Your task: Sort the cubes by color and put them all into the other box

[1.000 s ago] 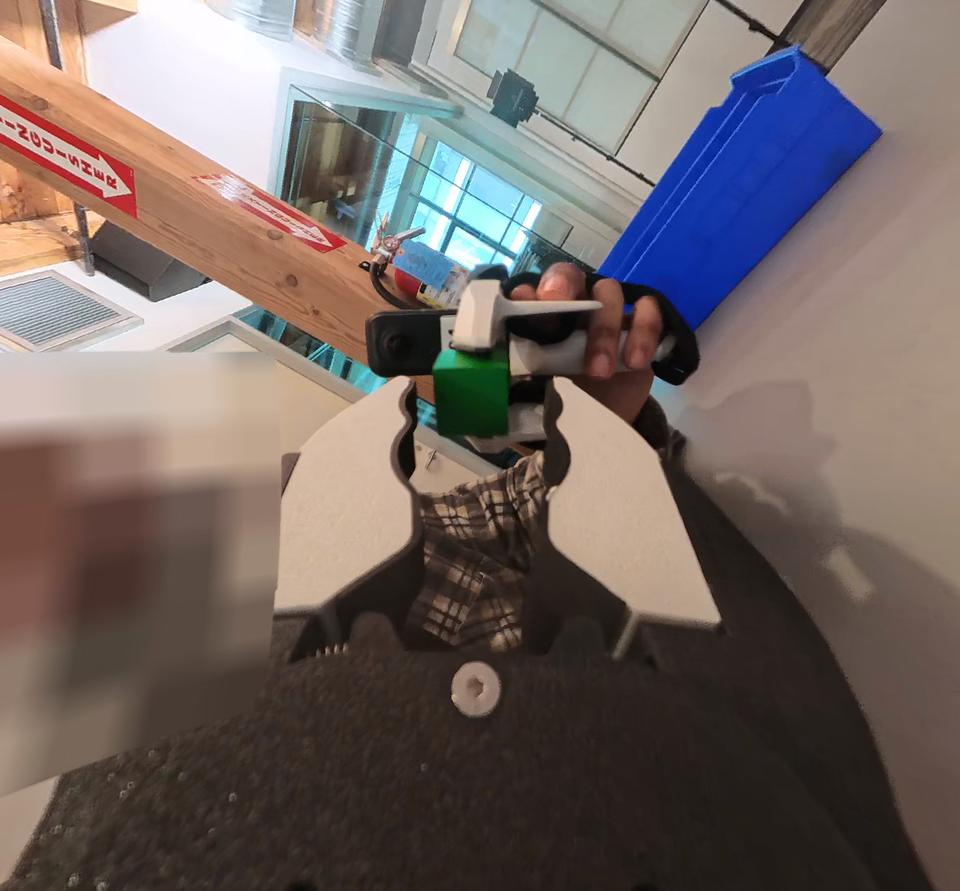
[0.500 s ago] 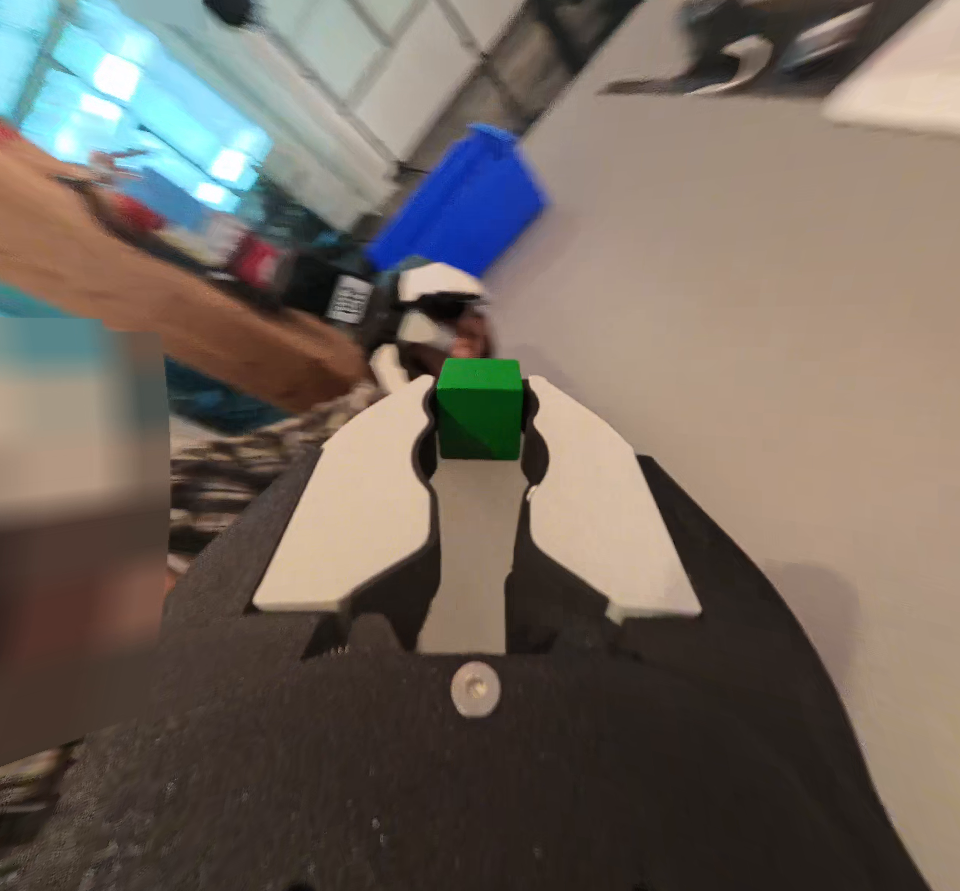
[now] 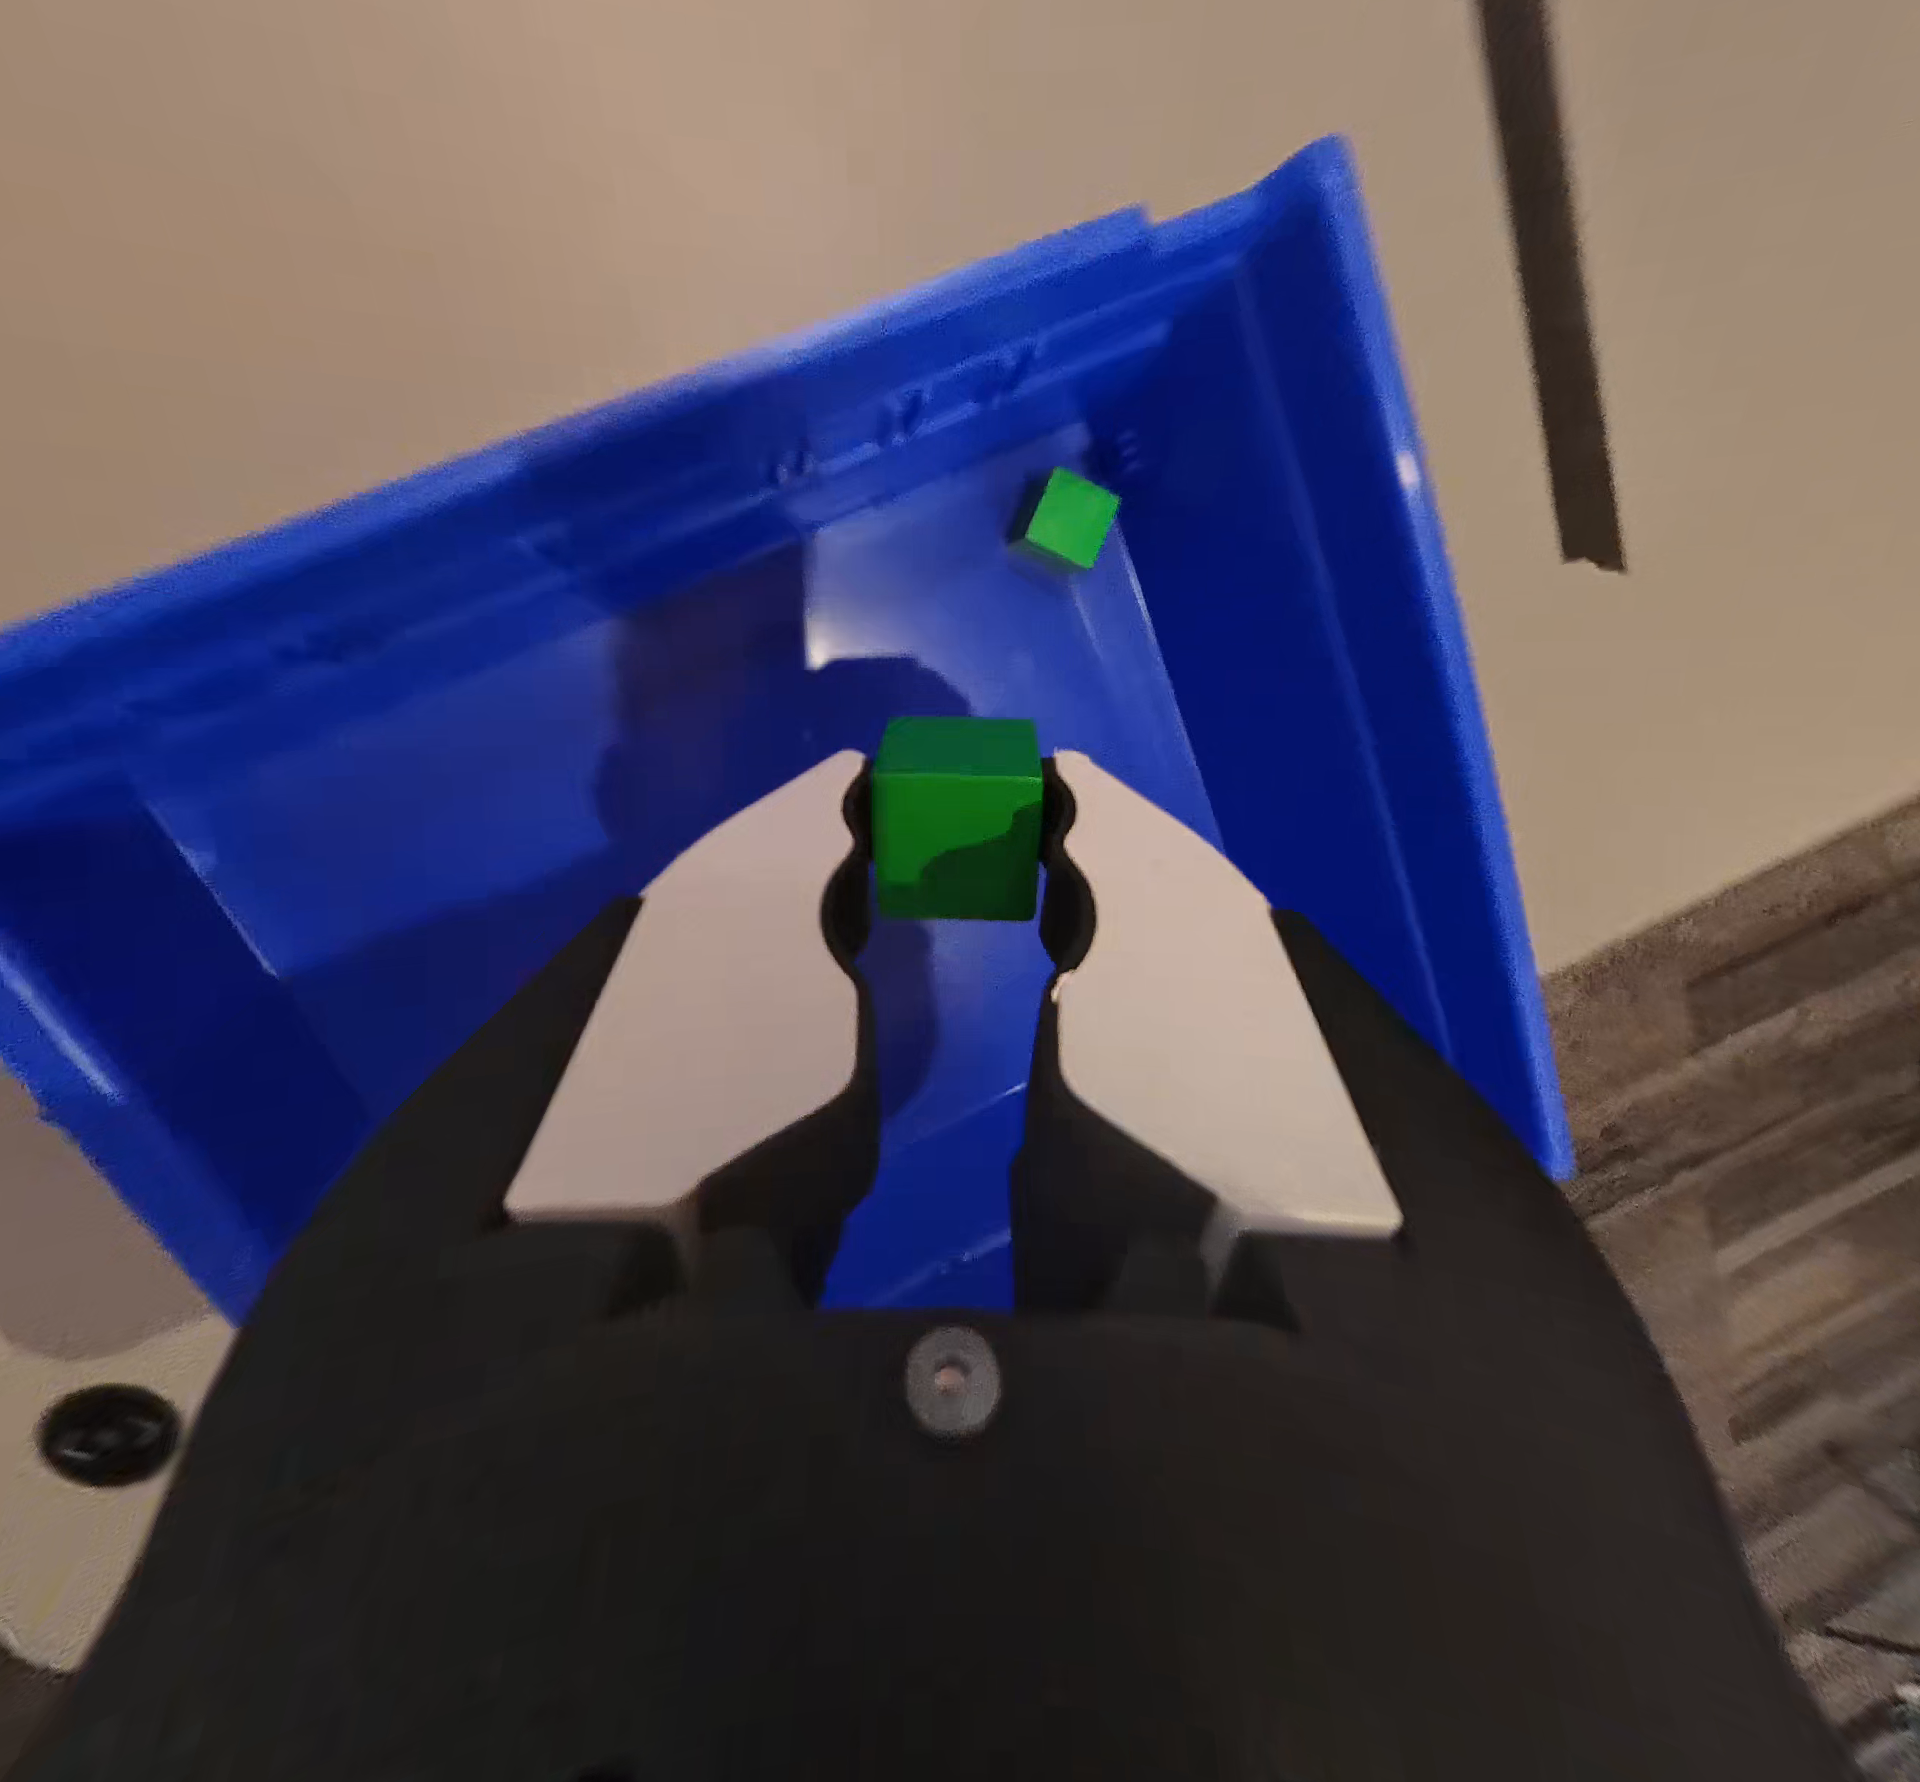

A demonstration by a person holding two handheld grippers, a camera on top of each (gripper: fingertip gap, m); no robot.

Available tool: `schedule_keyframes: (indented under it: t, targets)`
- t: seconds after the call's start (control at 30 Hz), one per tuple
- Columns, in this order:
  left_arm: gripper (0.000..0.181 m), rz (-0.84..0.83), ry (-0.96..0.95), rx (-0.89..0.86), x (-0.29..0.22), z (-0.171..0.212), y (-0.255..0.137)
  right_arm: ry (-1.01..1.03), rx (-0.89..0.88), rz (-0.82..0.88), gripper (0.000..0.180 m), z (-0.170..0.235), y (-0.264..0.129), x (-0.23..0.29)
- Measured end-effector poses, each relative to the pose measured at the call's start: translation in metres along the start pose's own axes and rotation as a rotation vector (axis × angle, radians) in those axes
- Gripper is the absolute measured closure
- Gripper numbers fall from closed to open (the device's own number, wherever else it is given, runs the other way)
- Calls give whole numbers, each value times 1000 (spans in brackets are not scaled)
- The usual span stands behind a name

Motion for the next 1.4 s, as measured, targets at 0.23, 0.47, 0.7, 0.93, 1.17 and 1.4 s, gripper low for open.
schedule_keyframes:
  t: [0.23,0.47,0.7,0.93,1.17,1.4]
  targets:
    - [122,86,46,117,-11,-7,16,-93,-18,-185,150,8,44,1]
    - [123,134,107,163,-18,-8,30,-127,-43,-240,148,9,73,0]
    - [124,130,108,159,-18,-6,23,-144,-36,-168,135,6,85,-5]
    - [127,76,75,78,-18,-11,-5,-147,-7,-30,133,-19,5,-14]
    - [126,27,68,25,-35,-11,-38,-9,-449,288,121,-121,-115,13]
    - [123,6,72,17,-47,-15,-75,165,-732,213,108,-179,-42,95]
Point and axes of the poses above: each gripper's, where its closed fingertips meet, y out along the fingers, z out of its underside, x = y × z across the jaws, the point moved 8 cm from there along -y, back along the fingers, and after that the axes turned 14 degrees about -x, right-handed, at the moved point
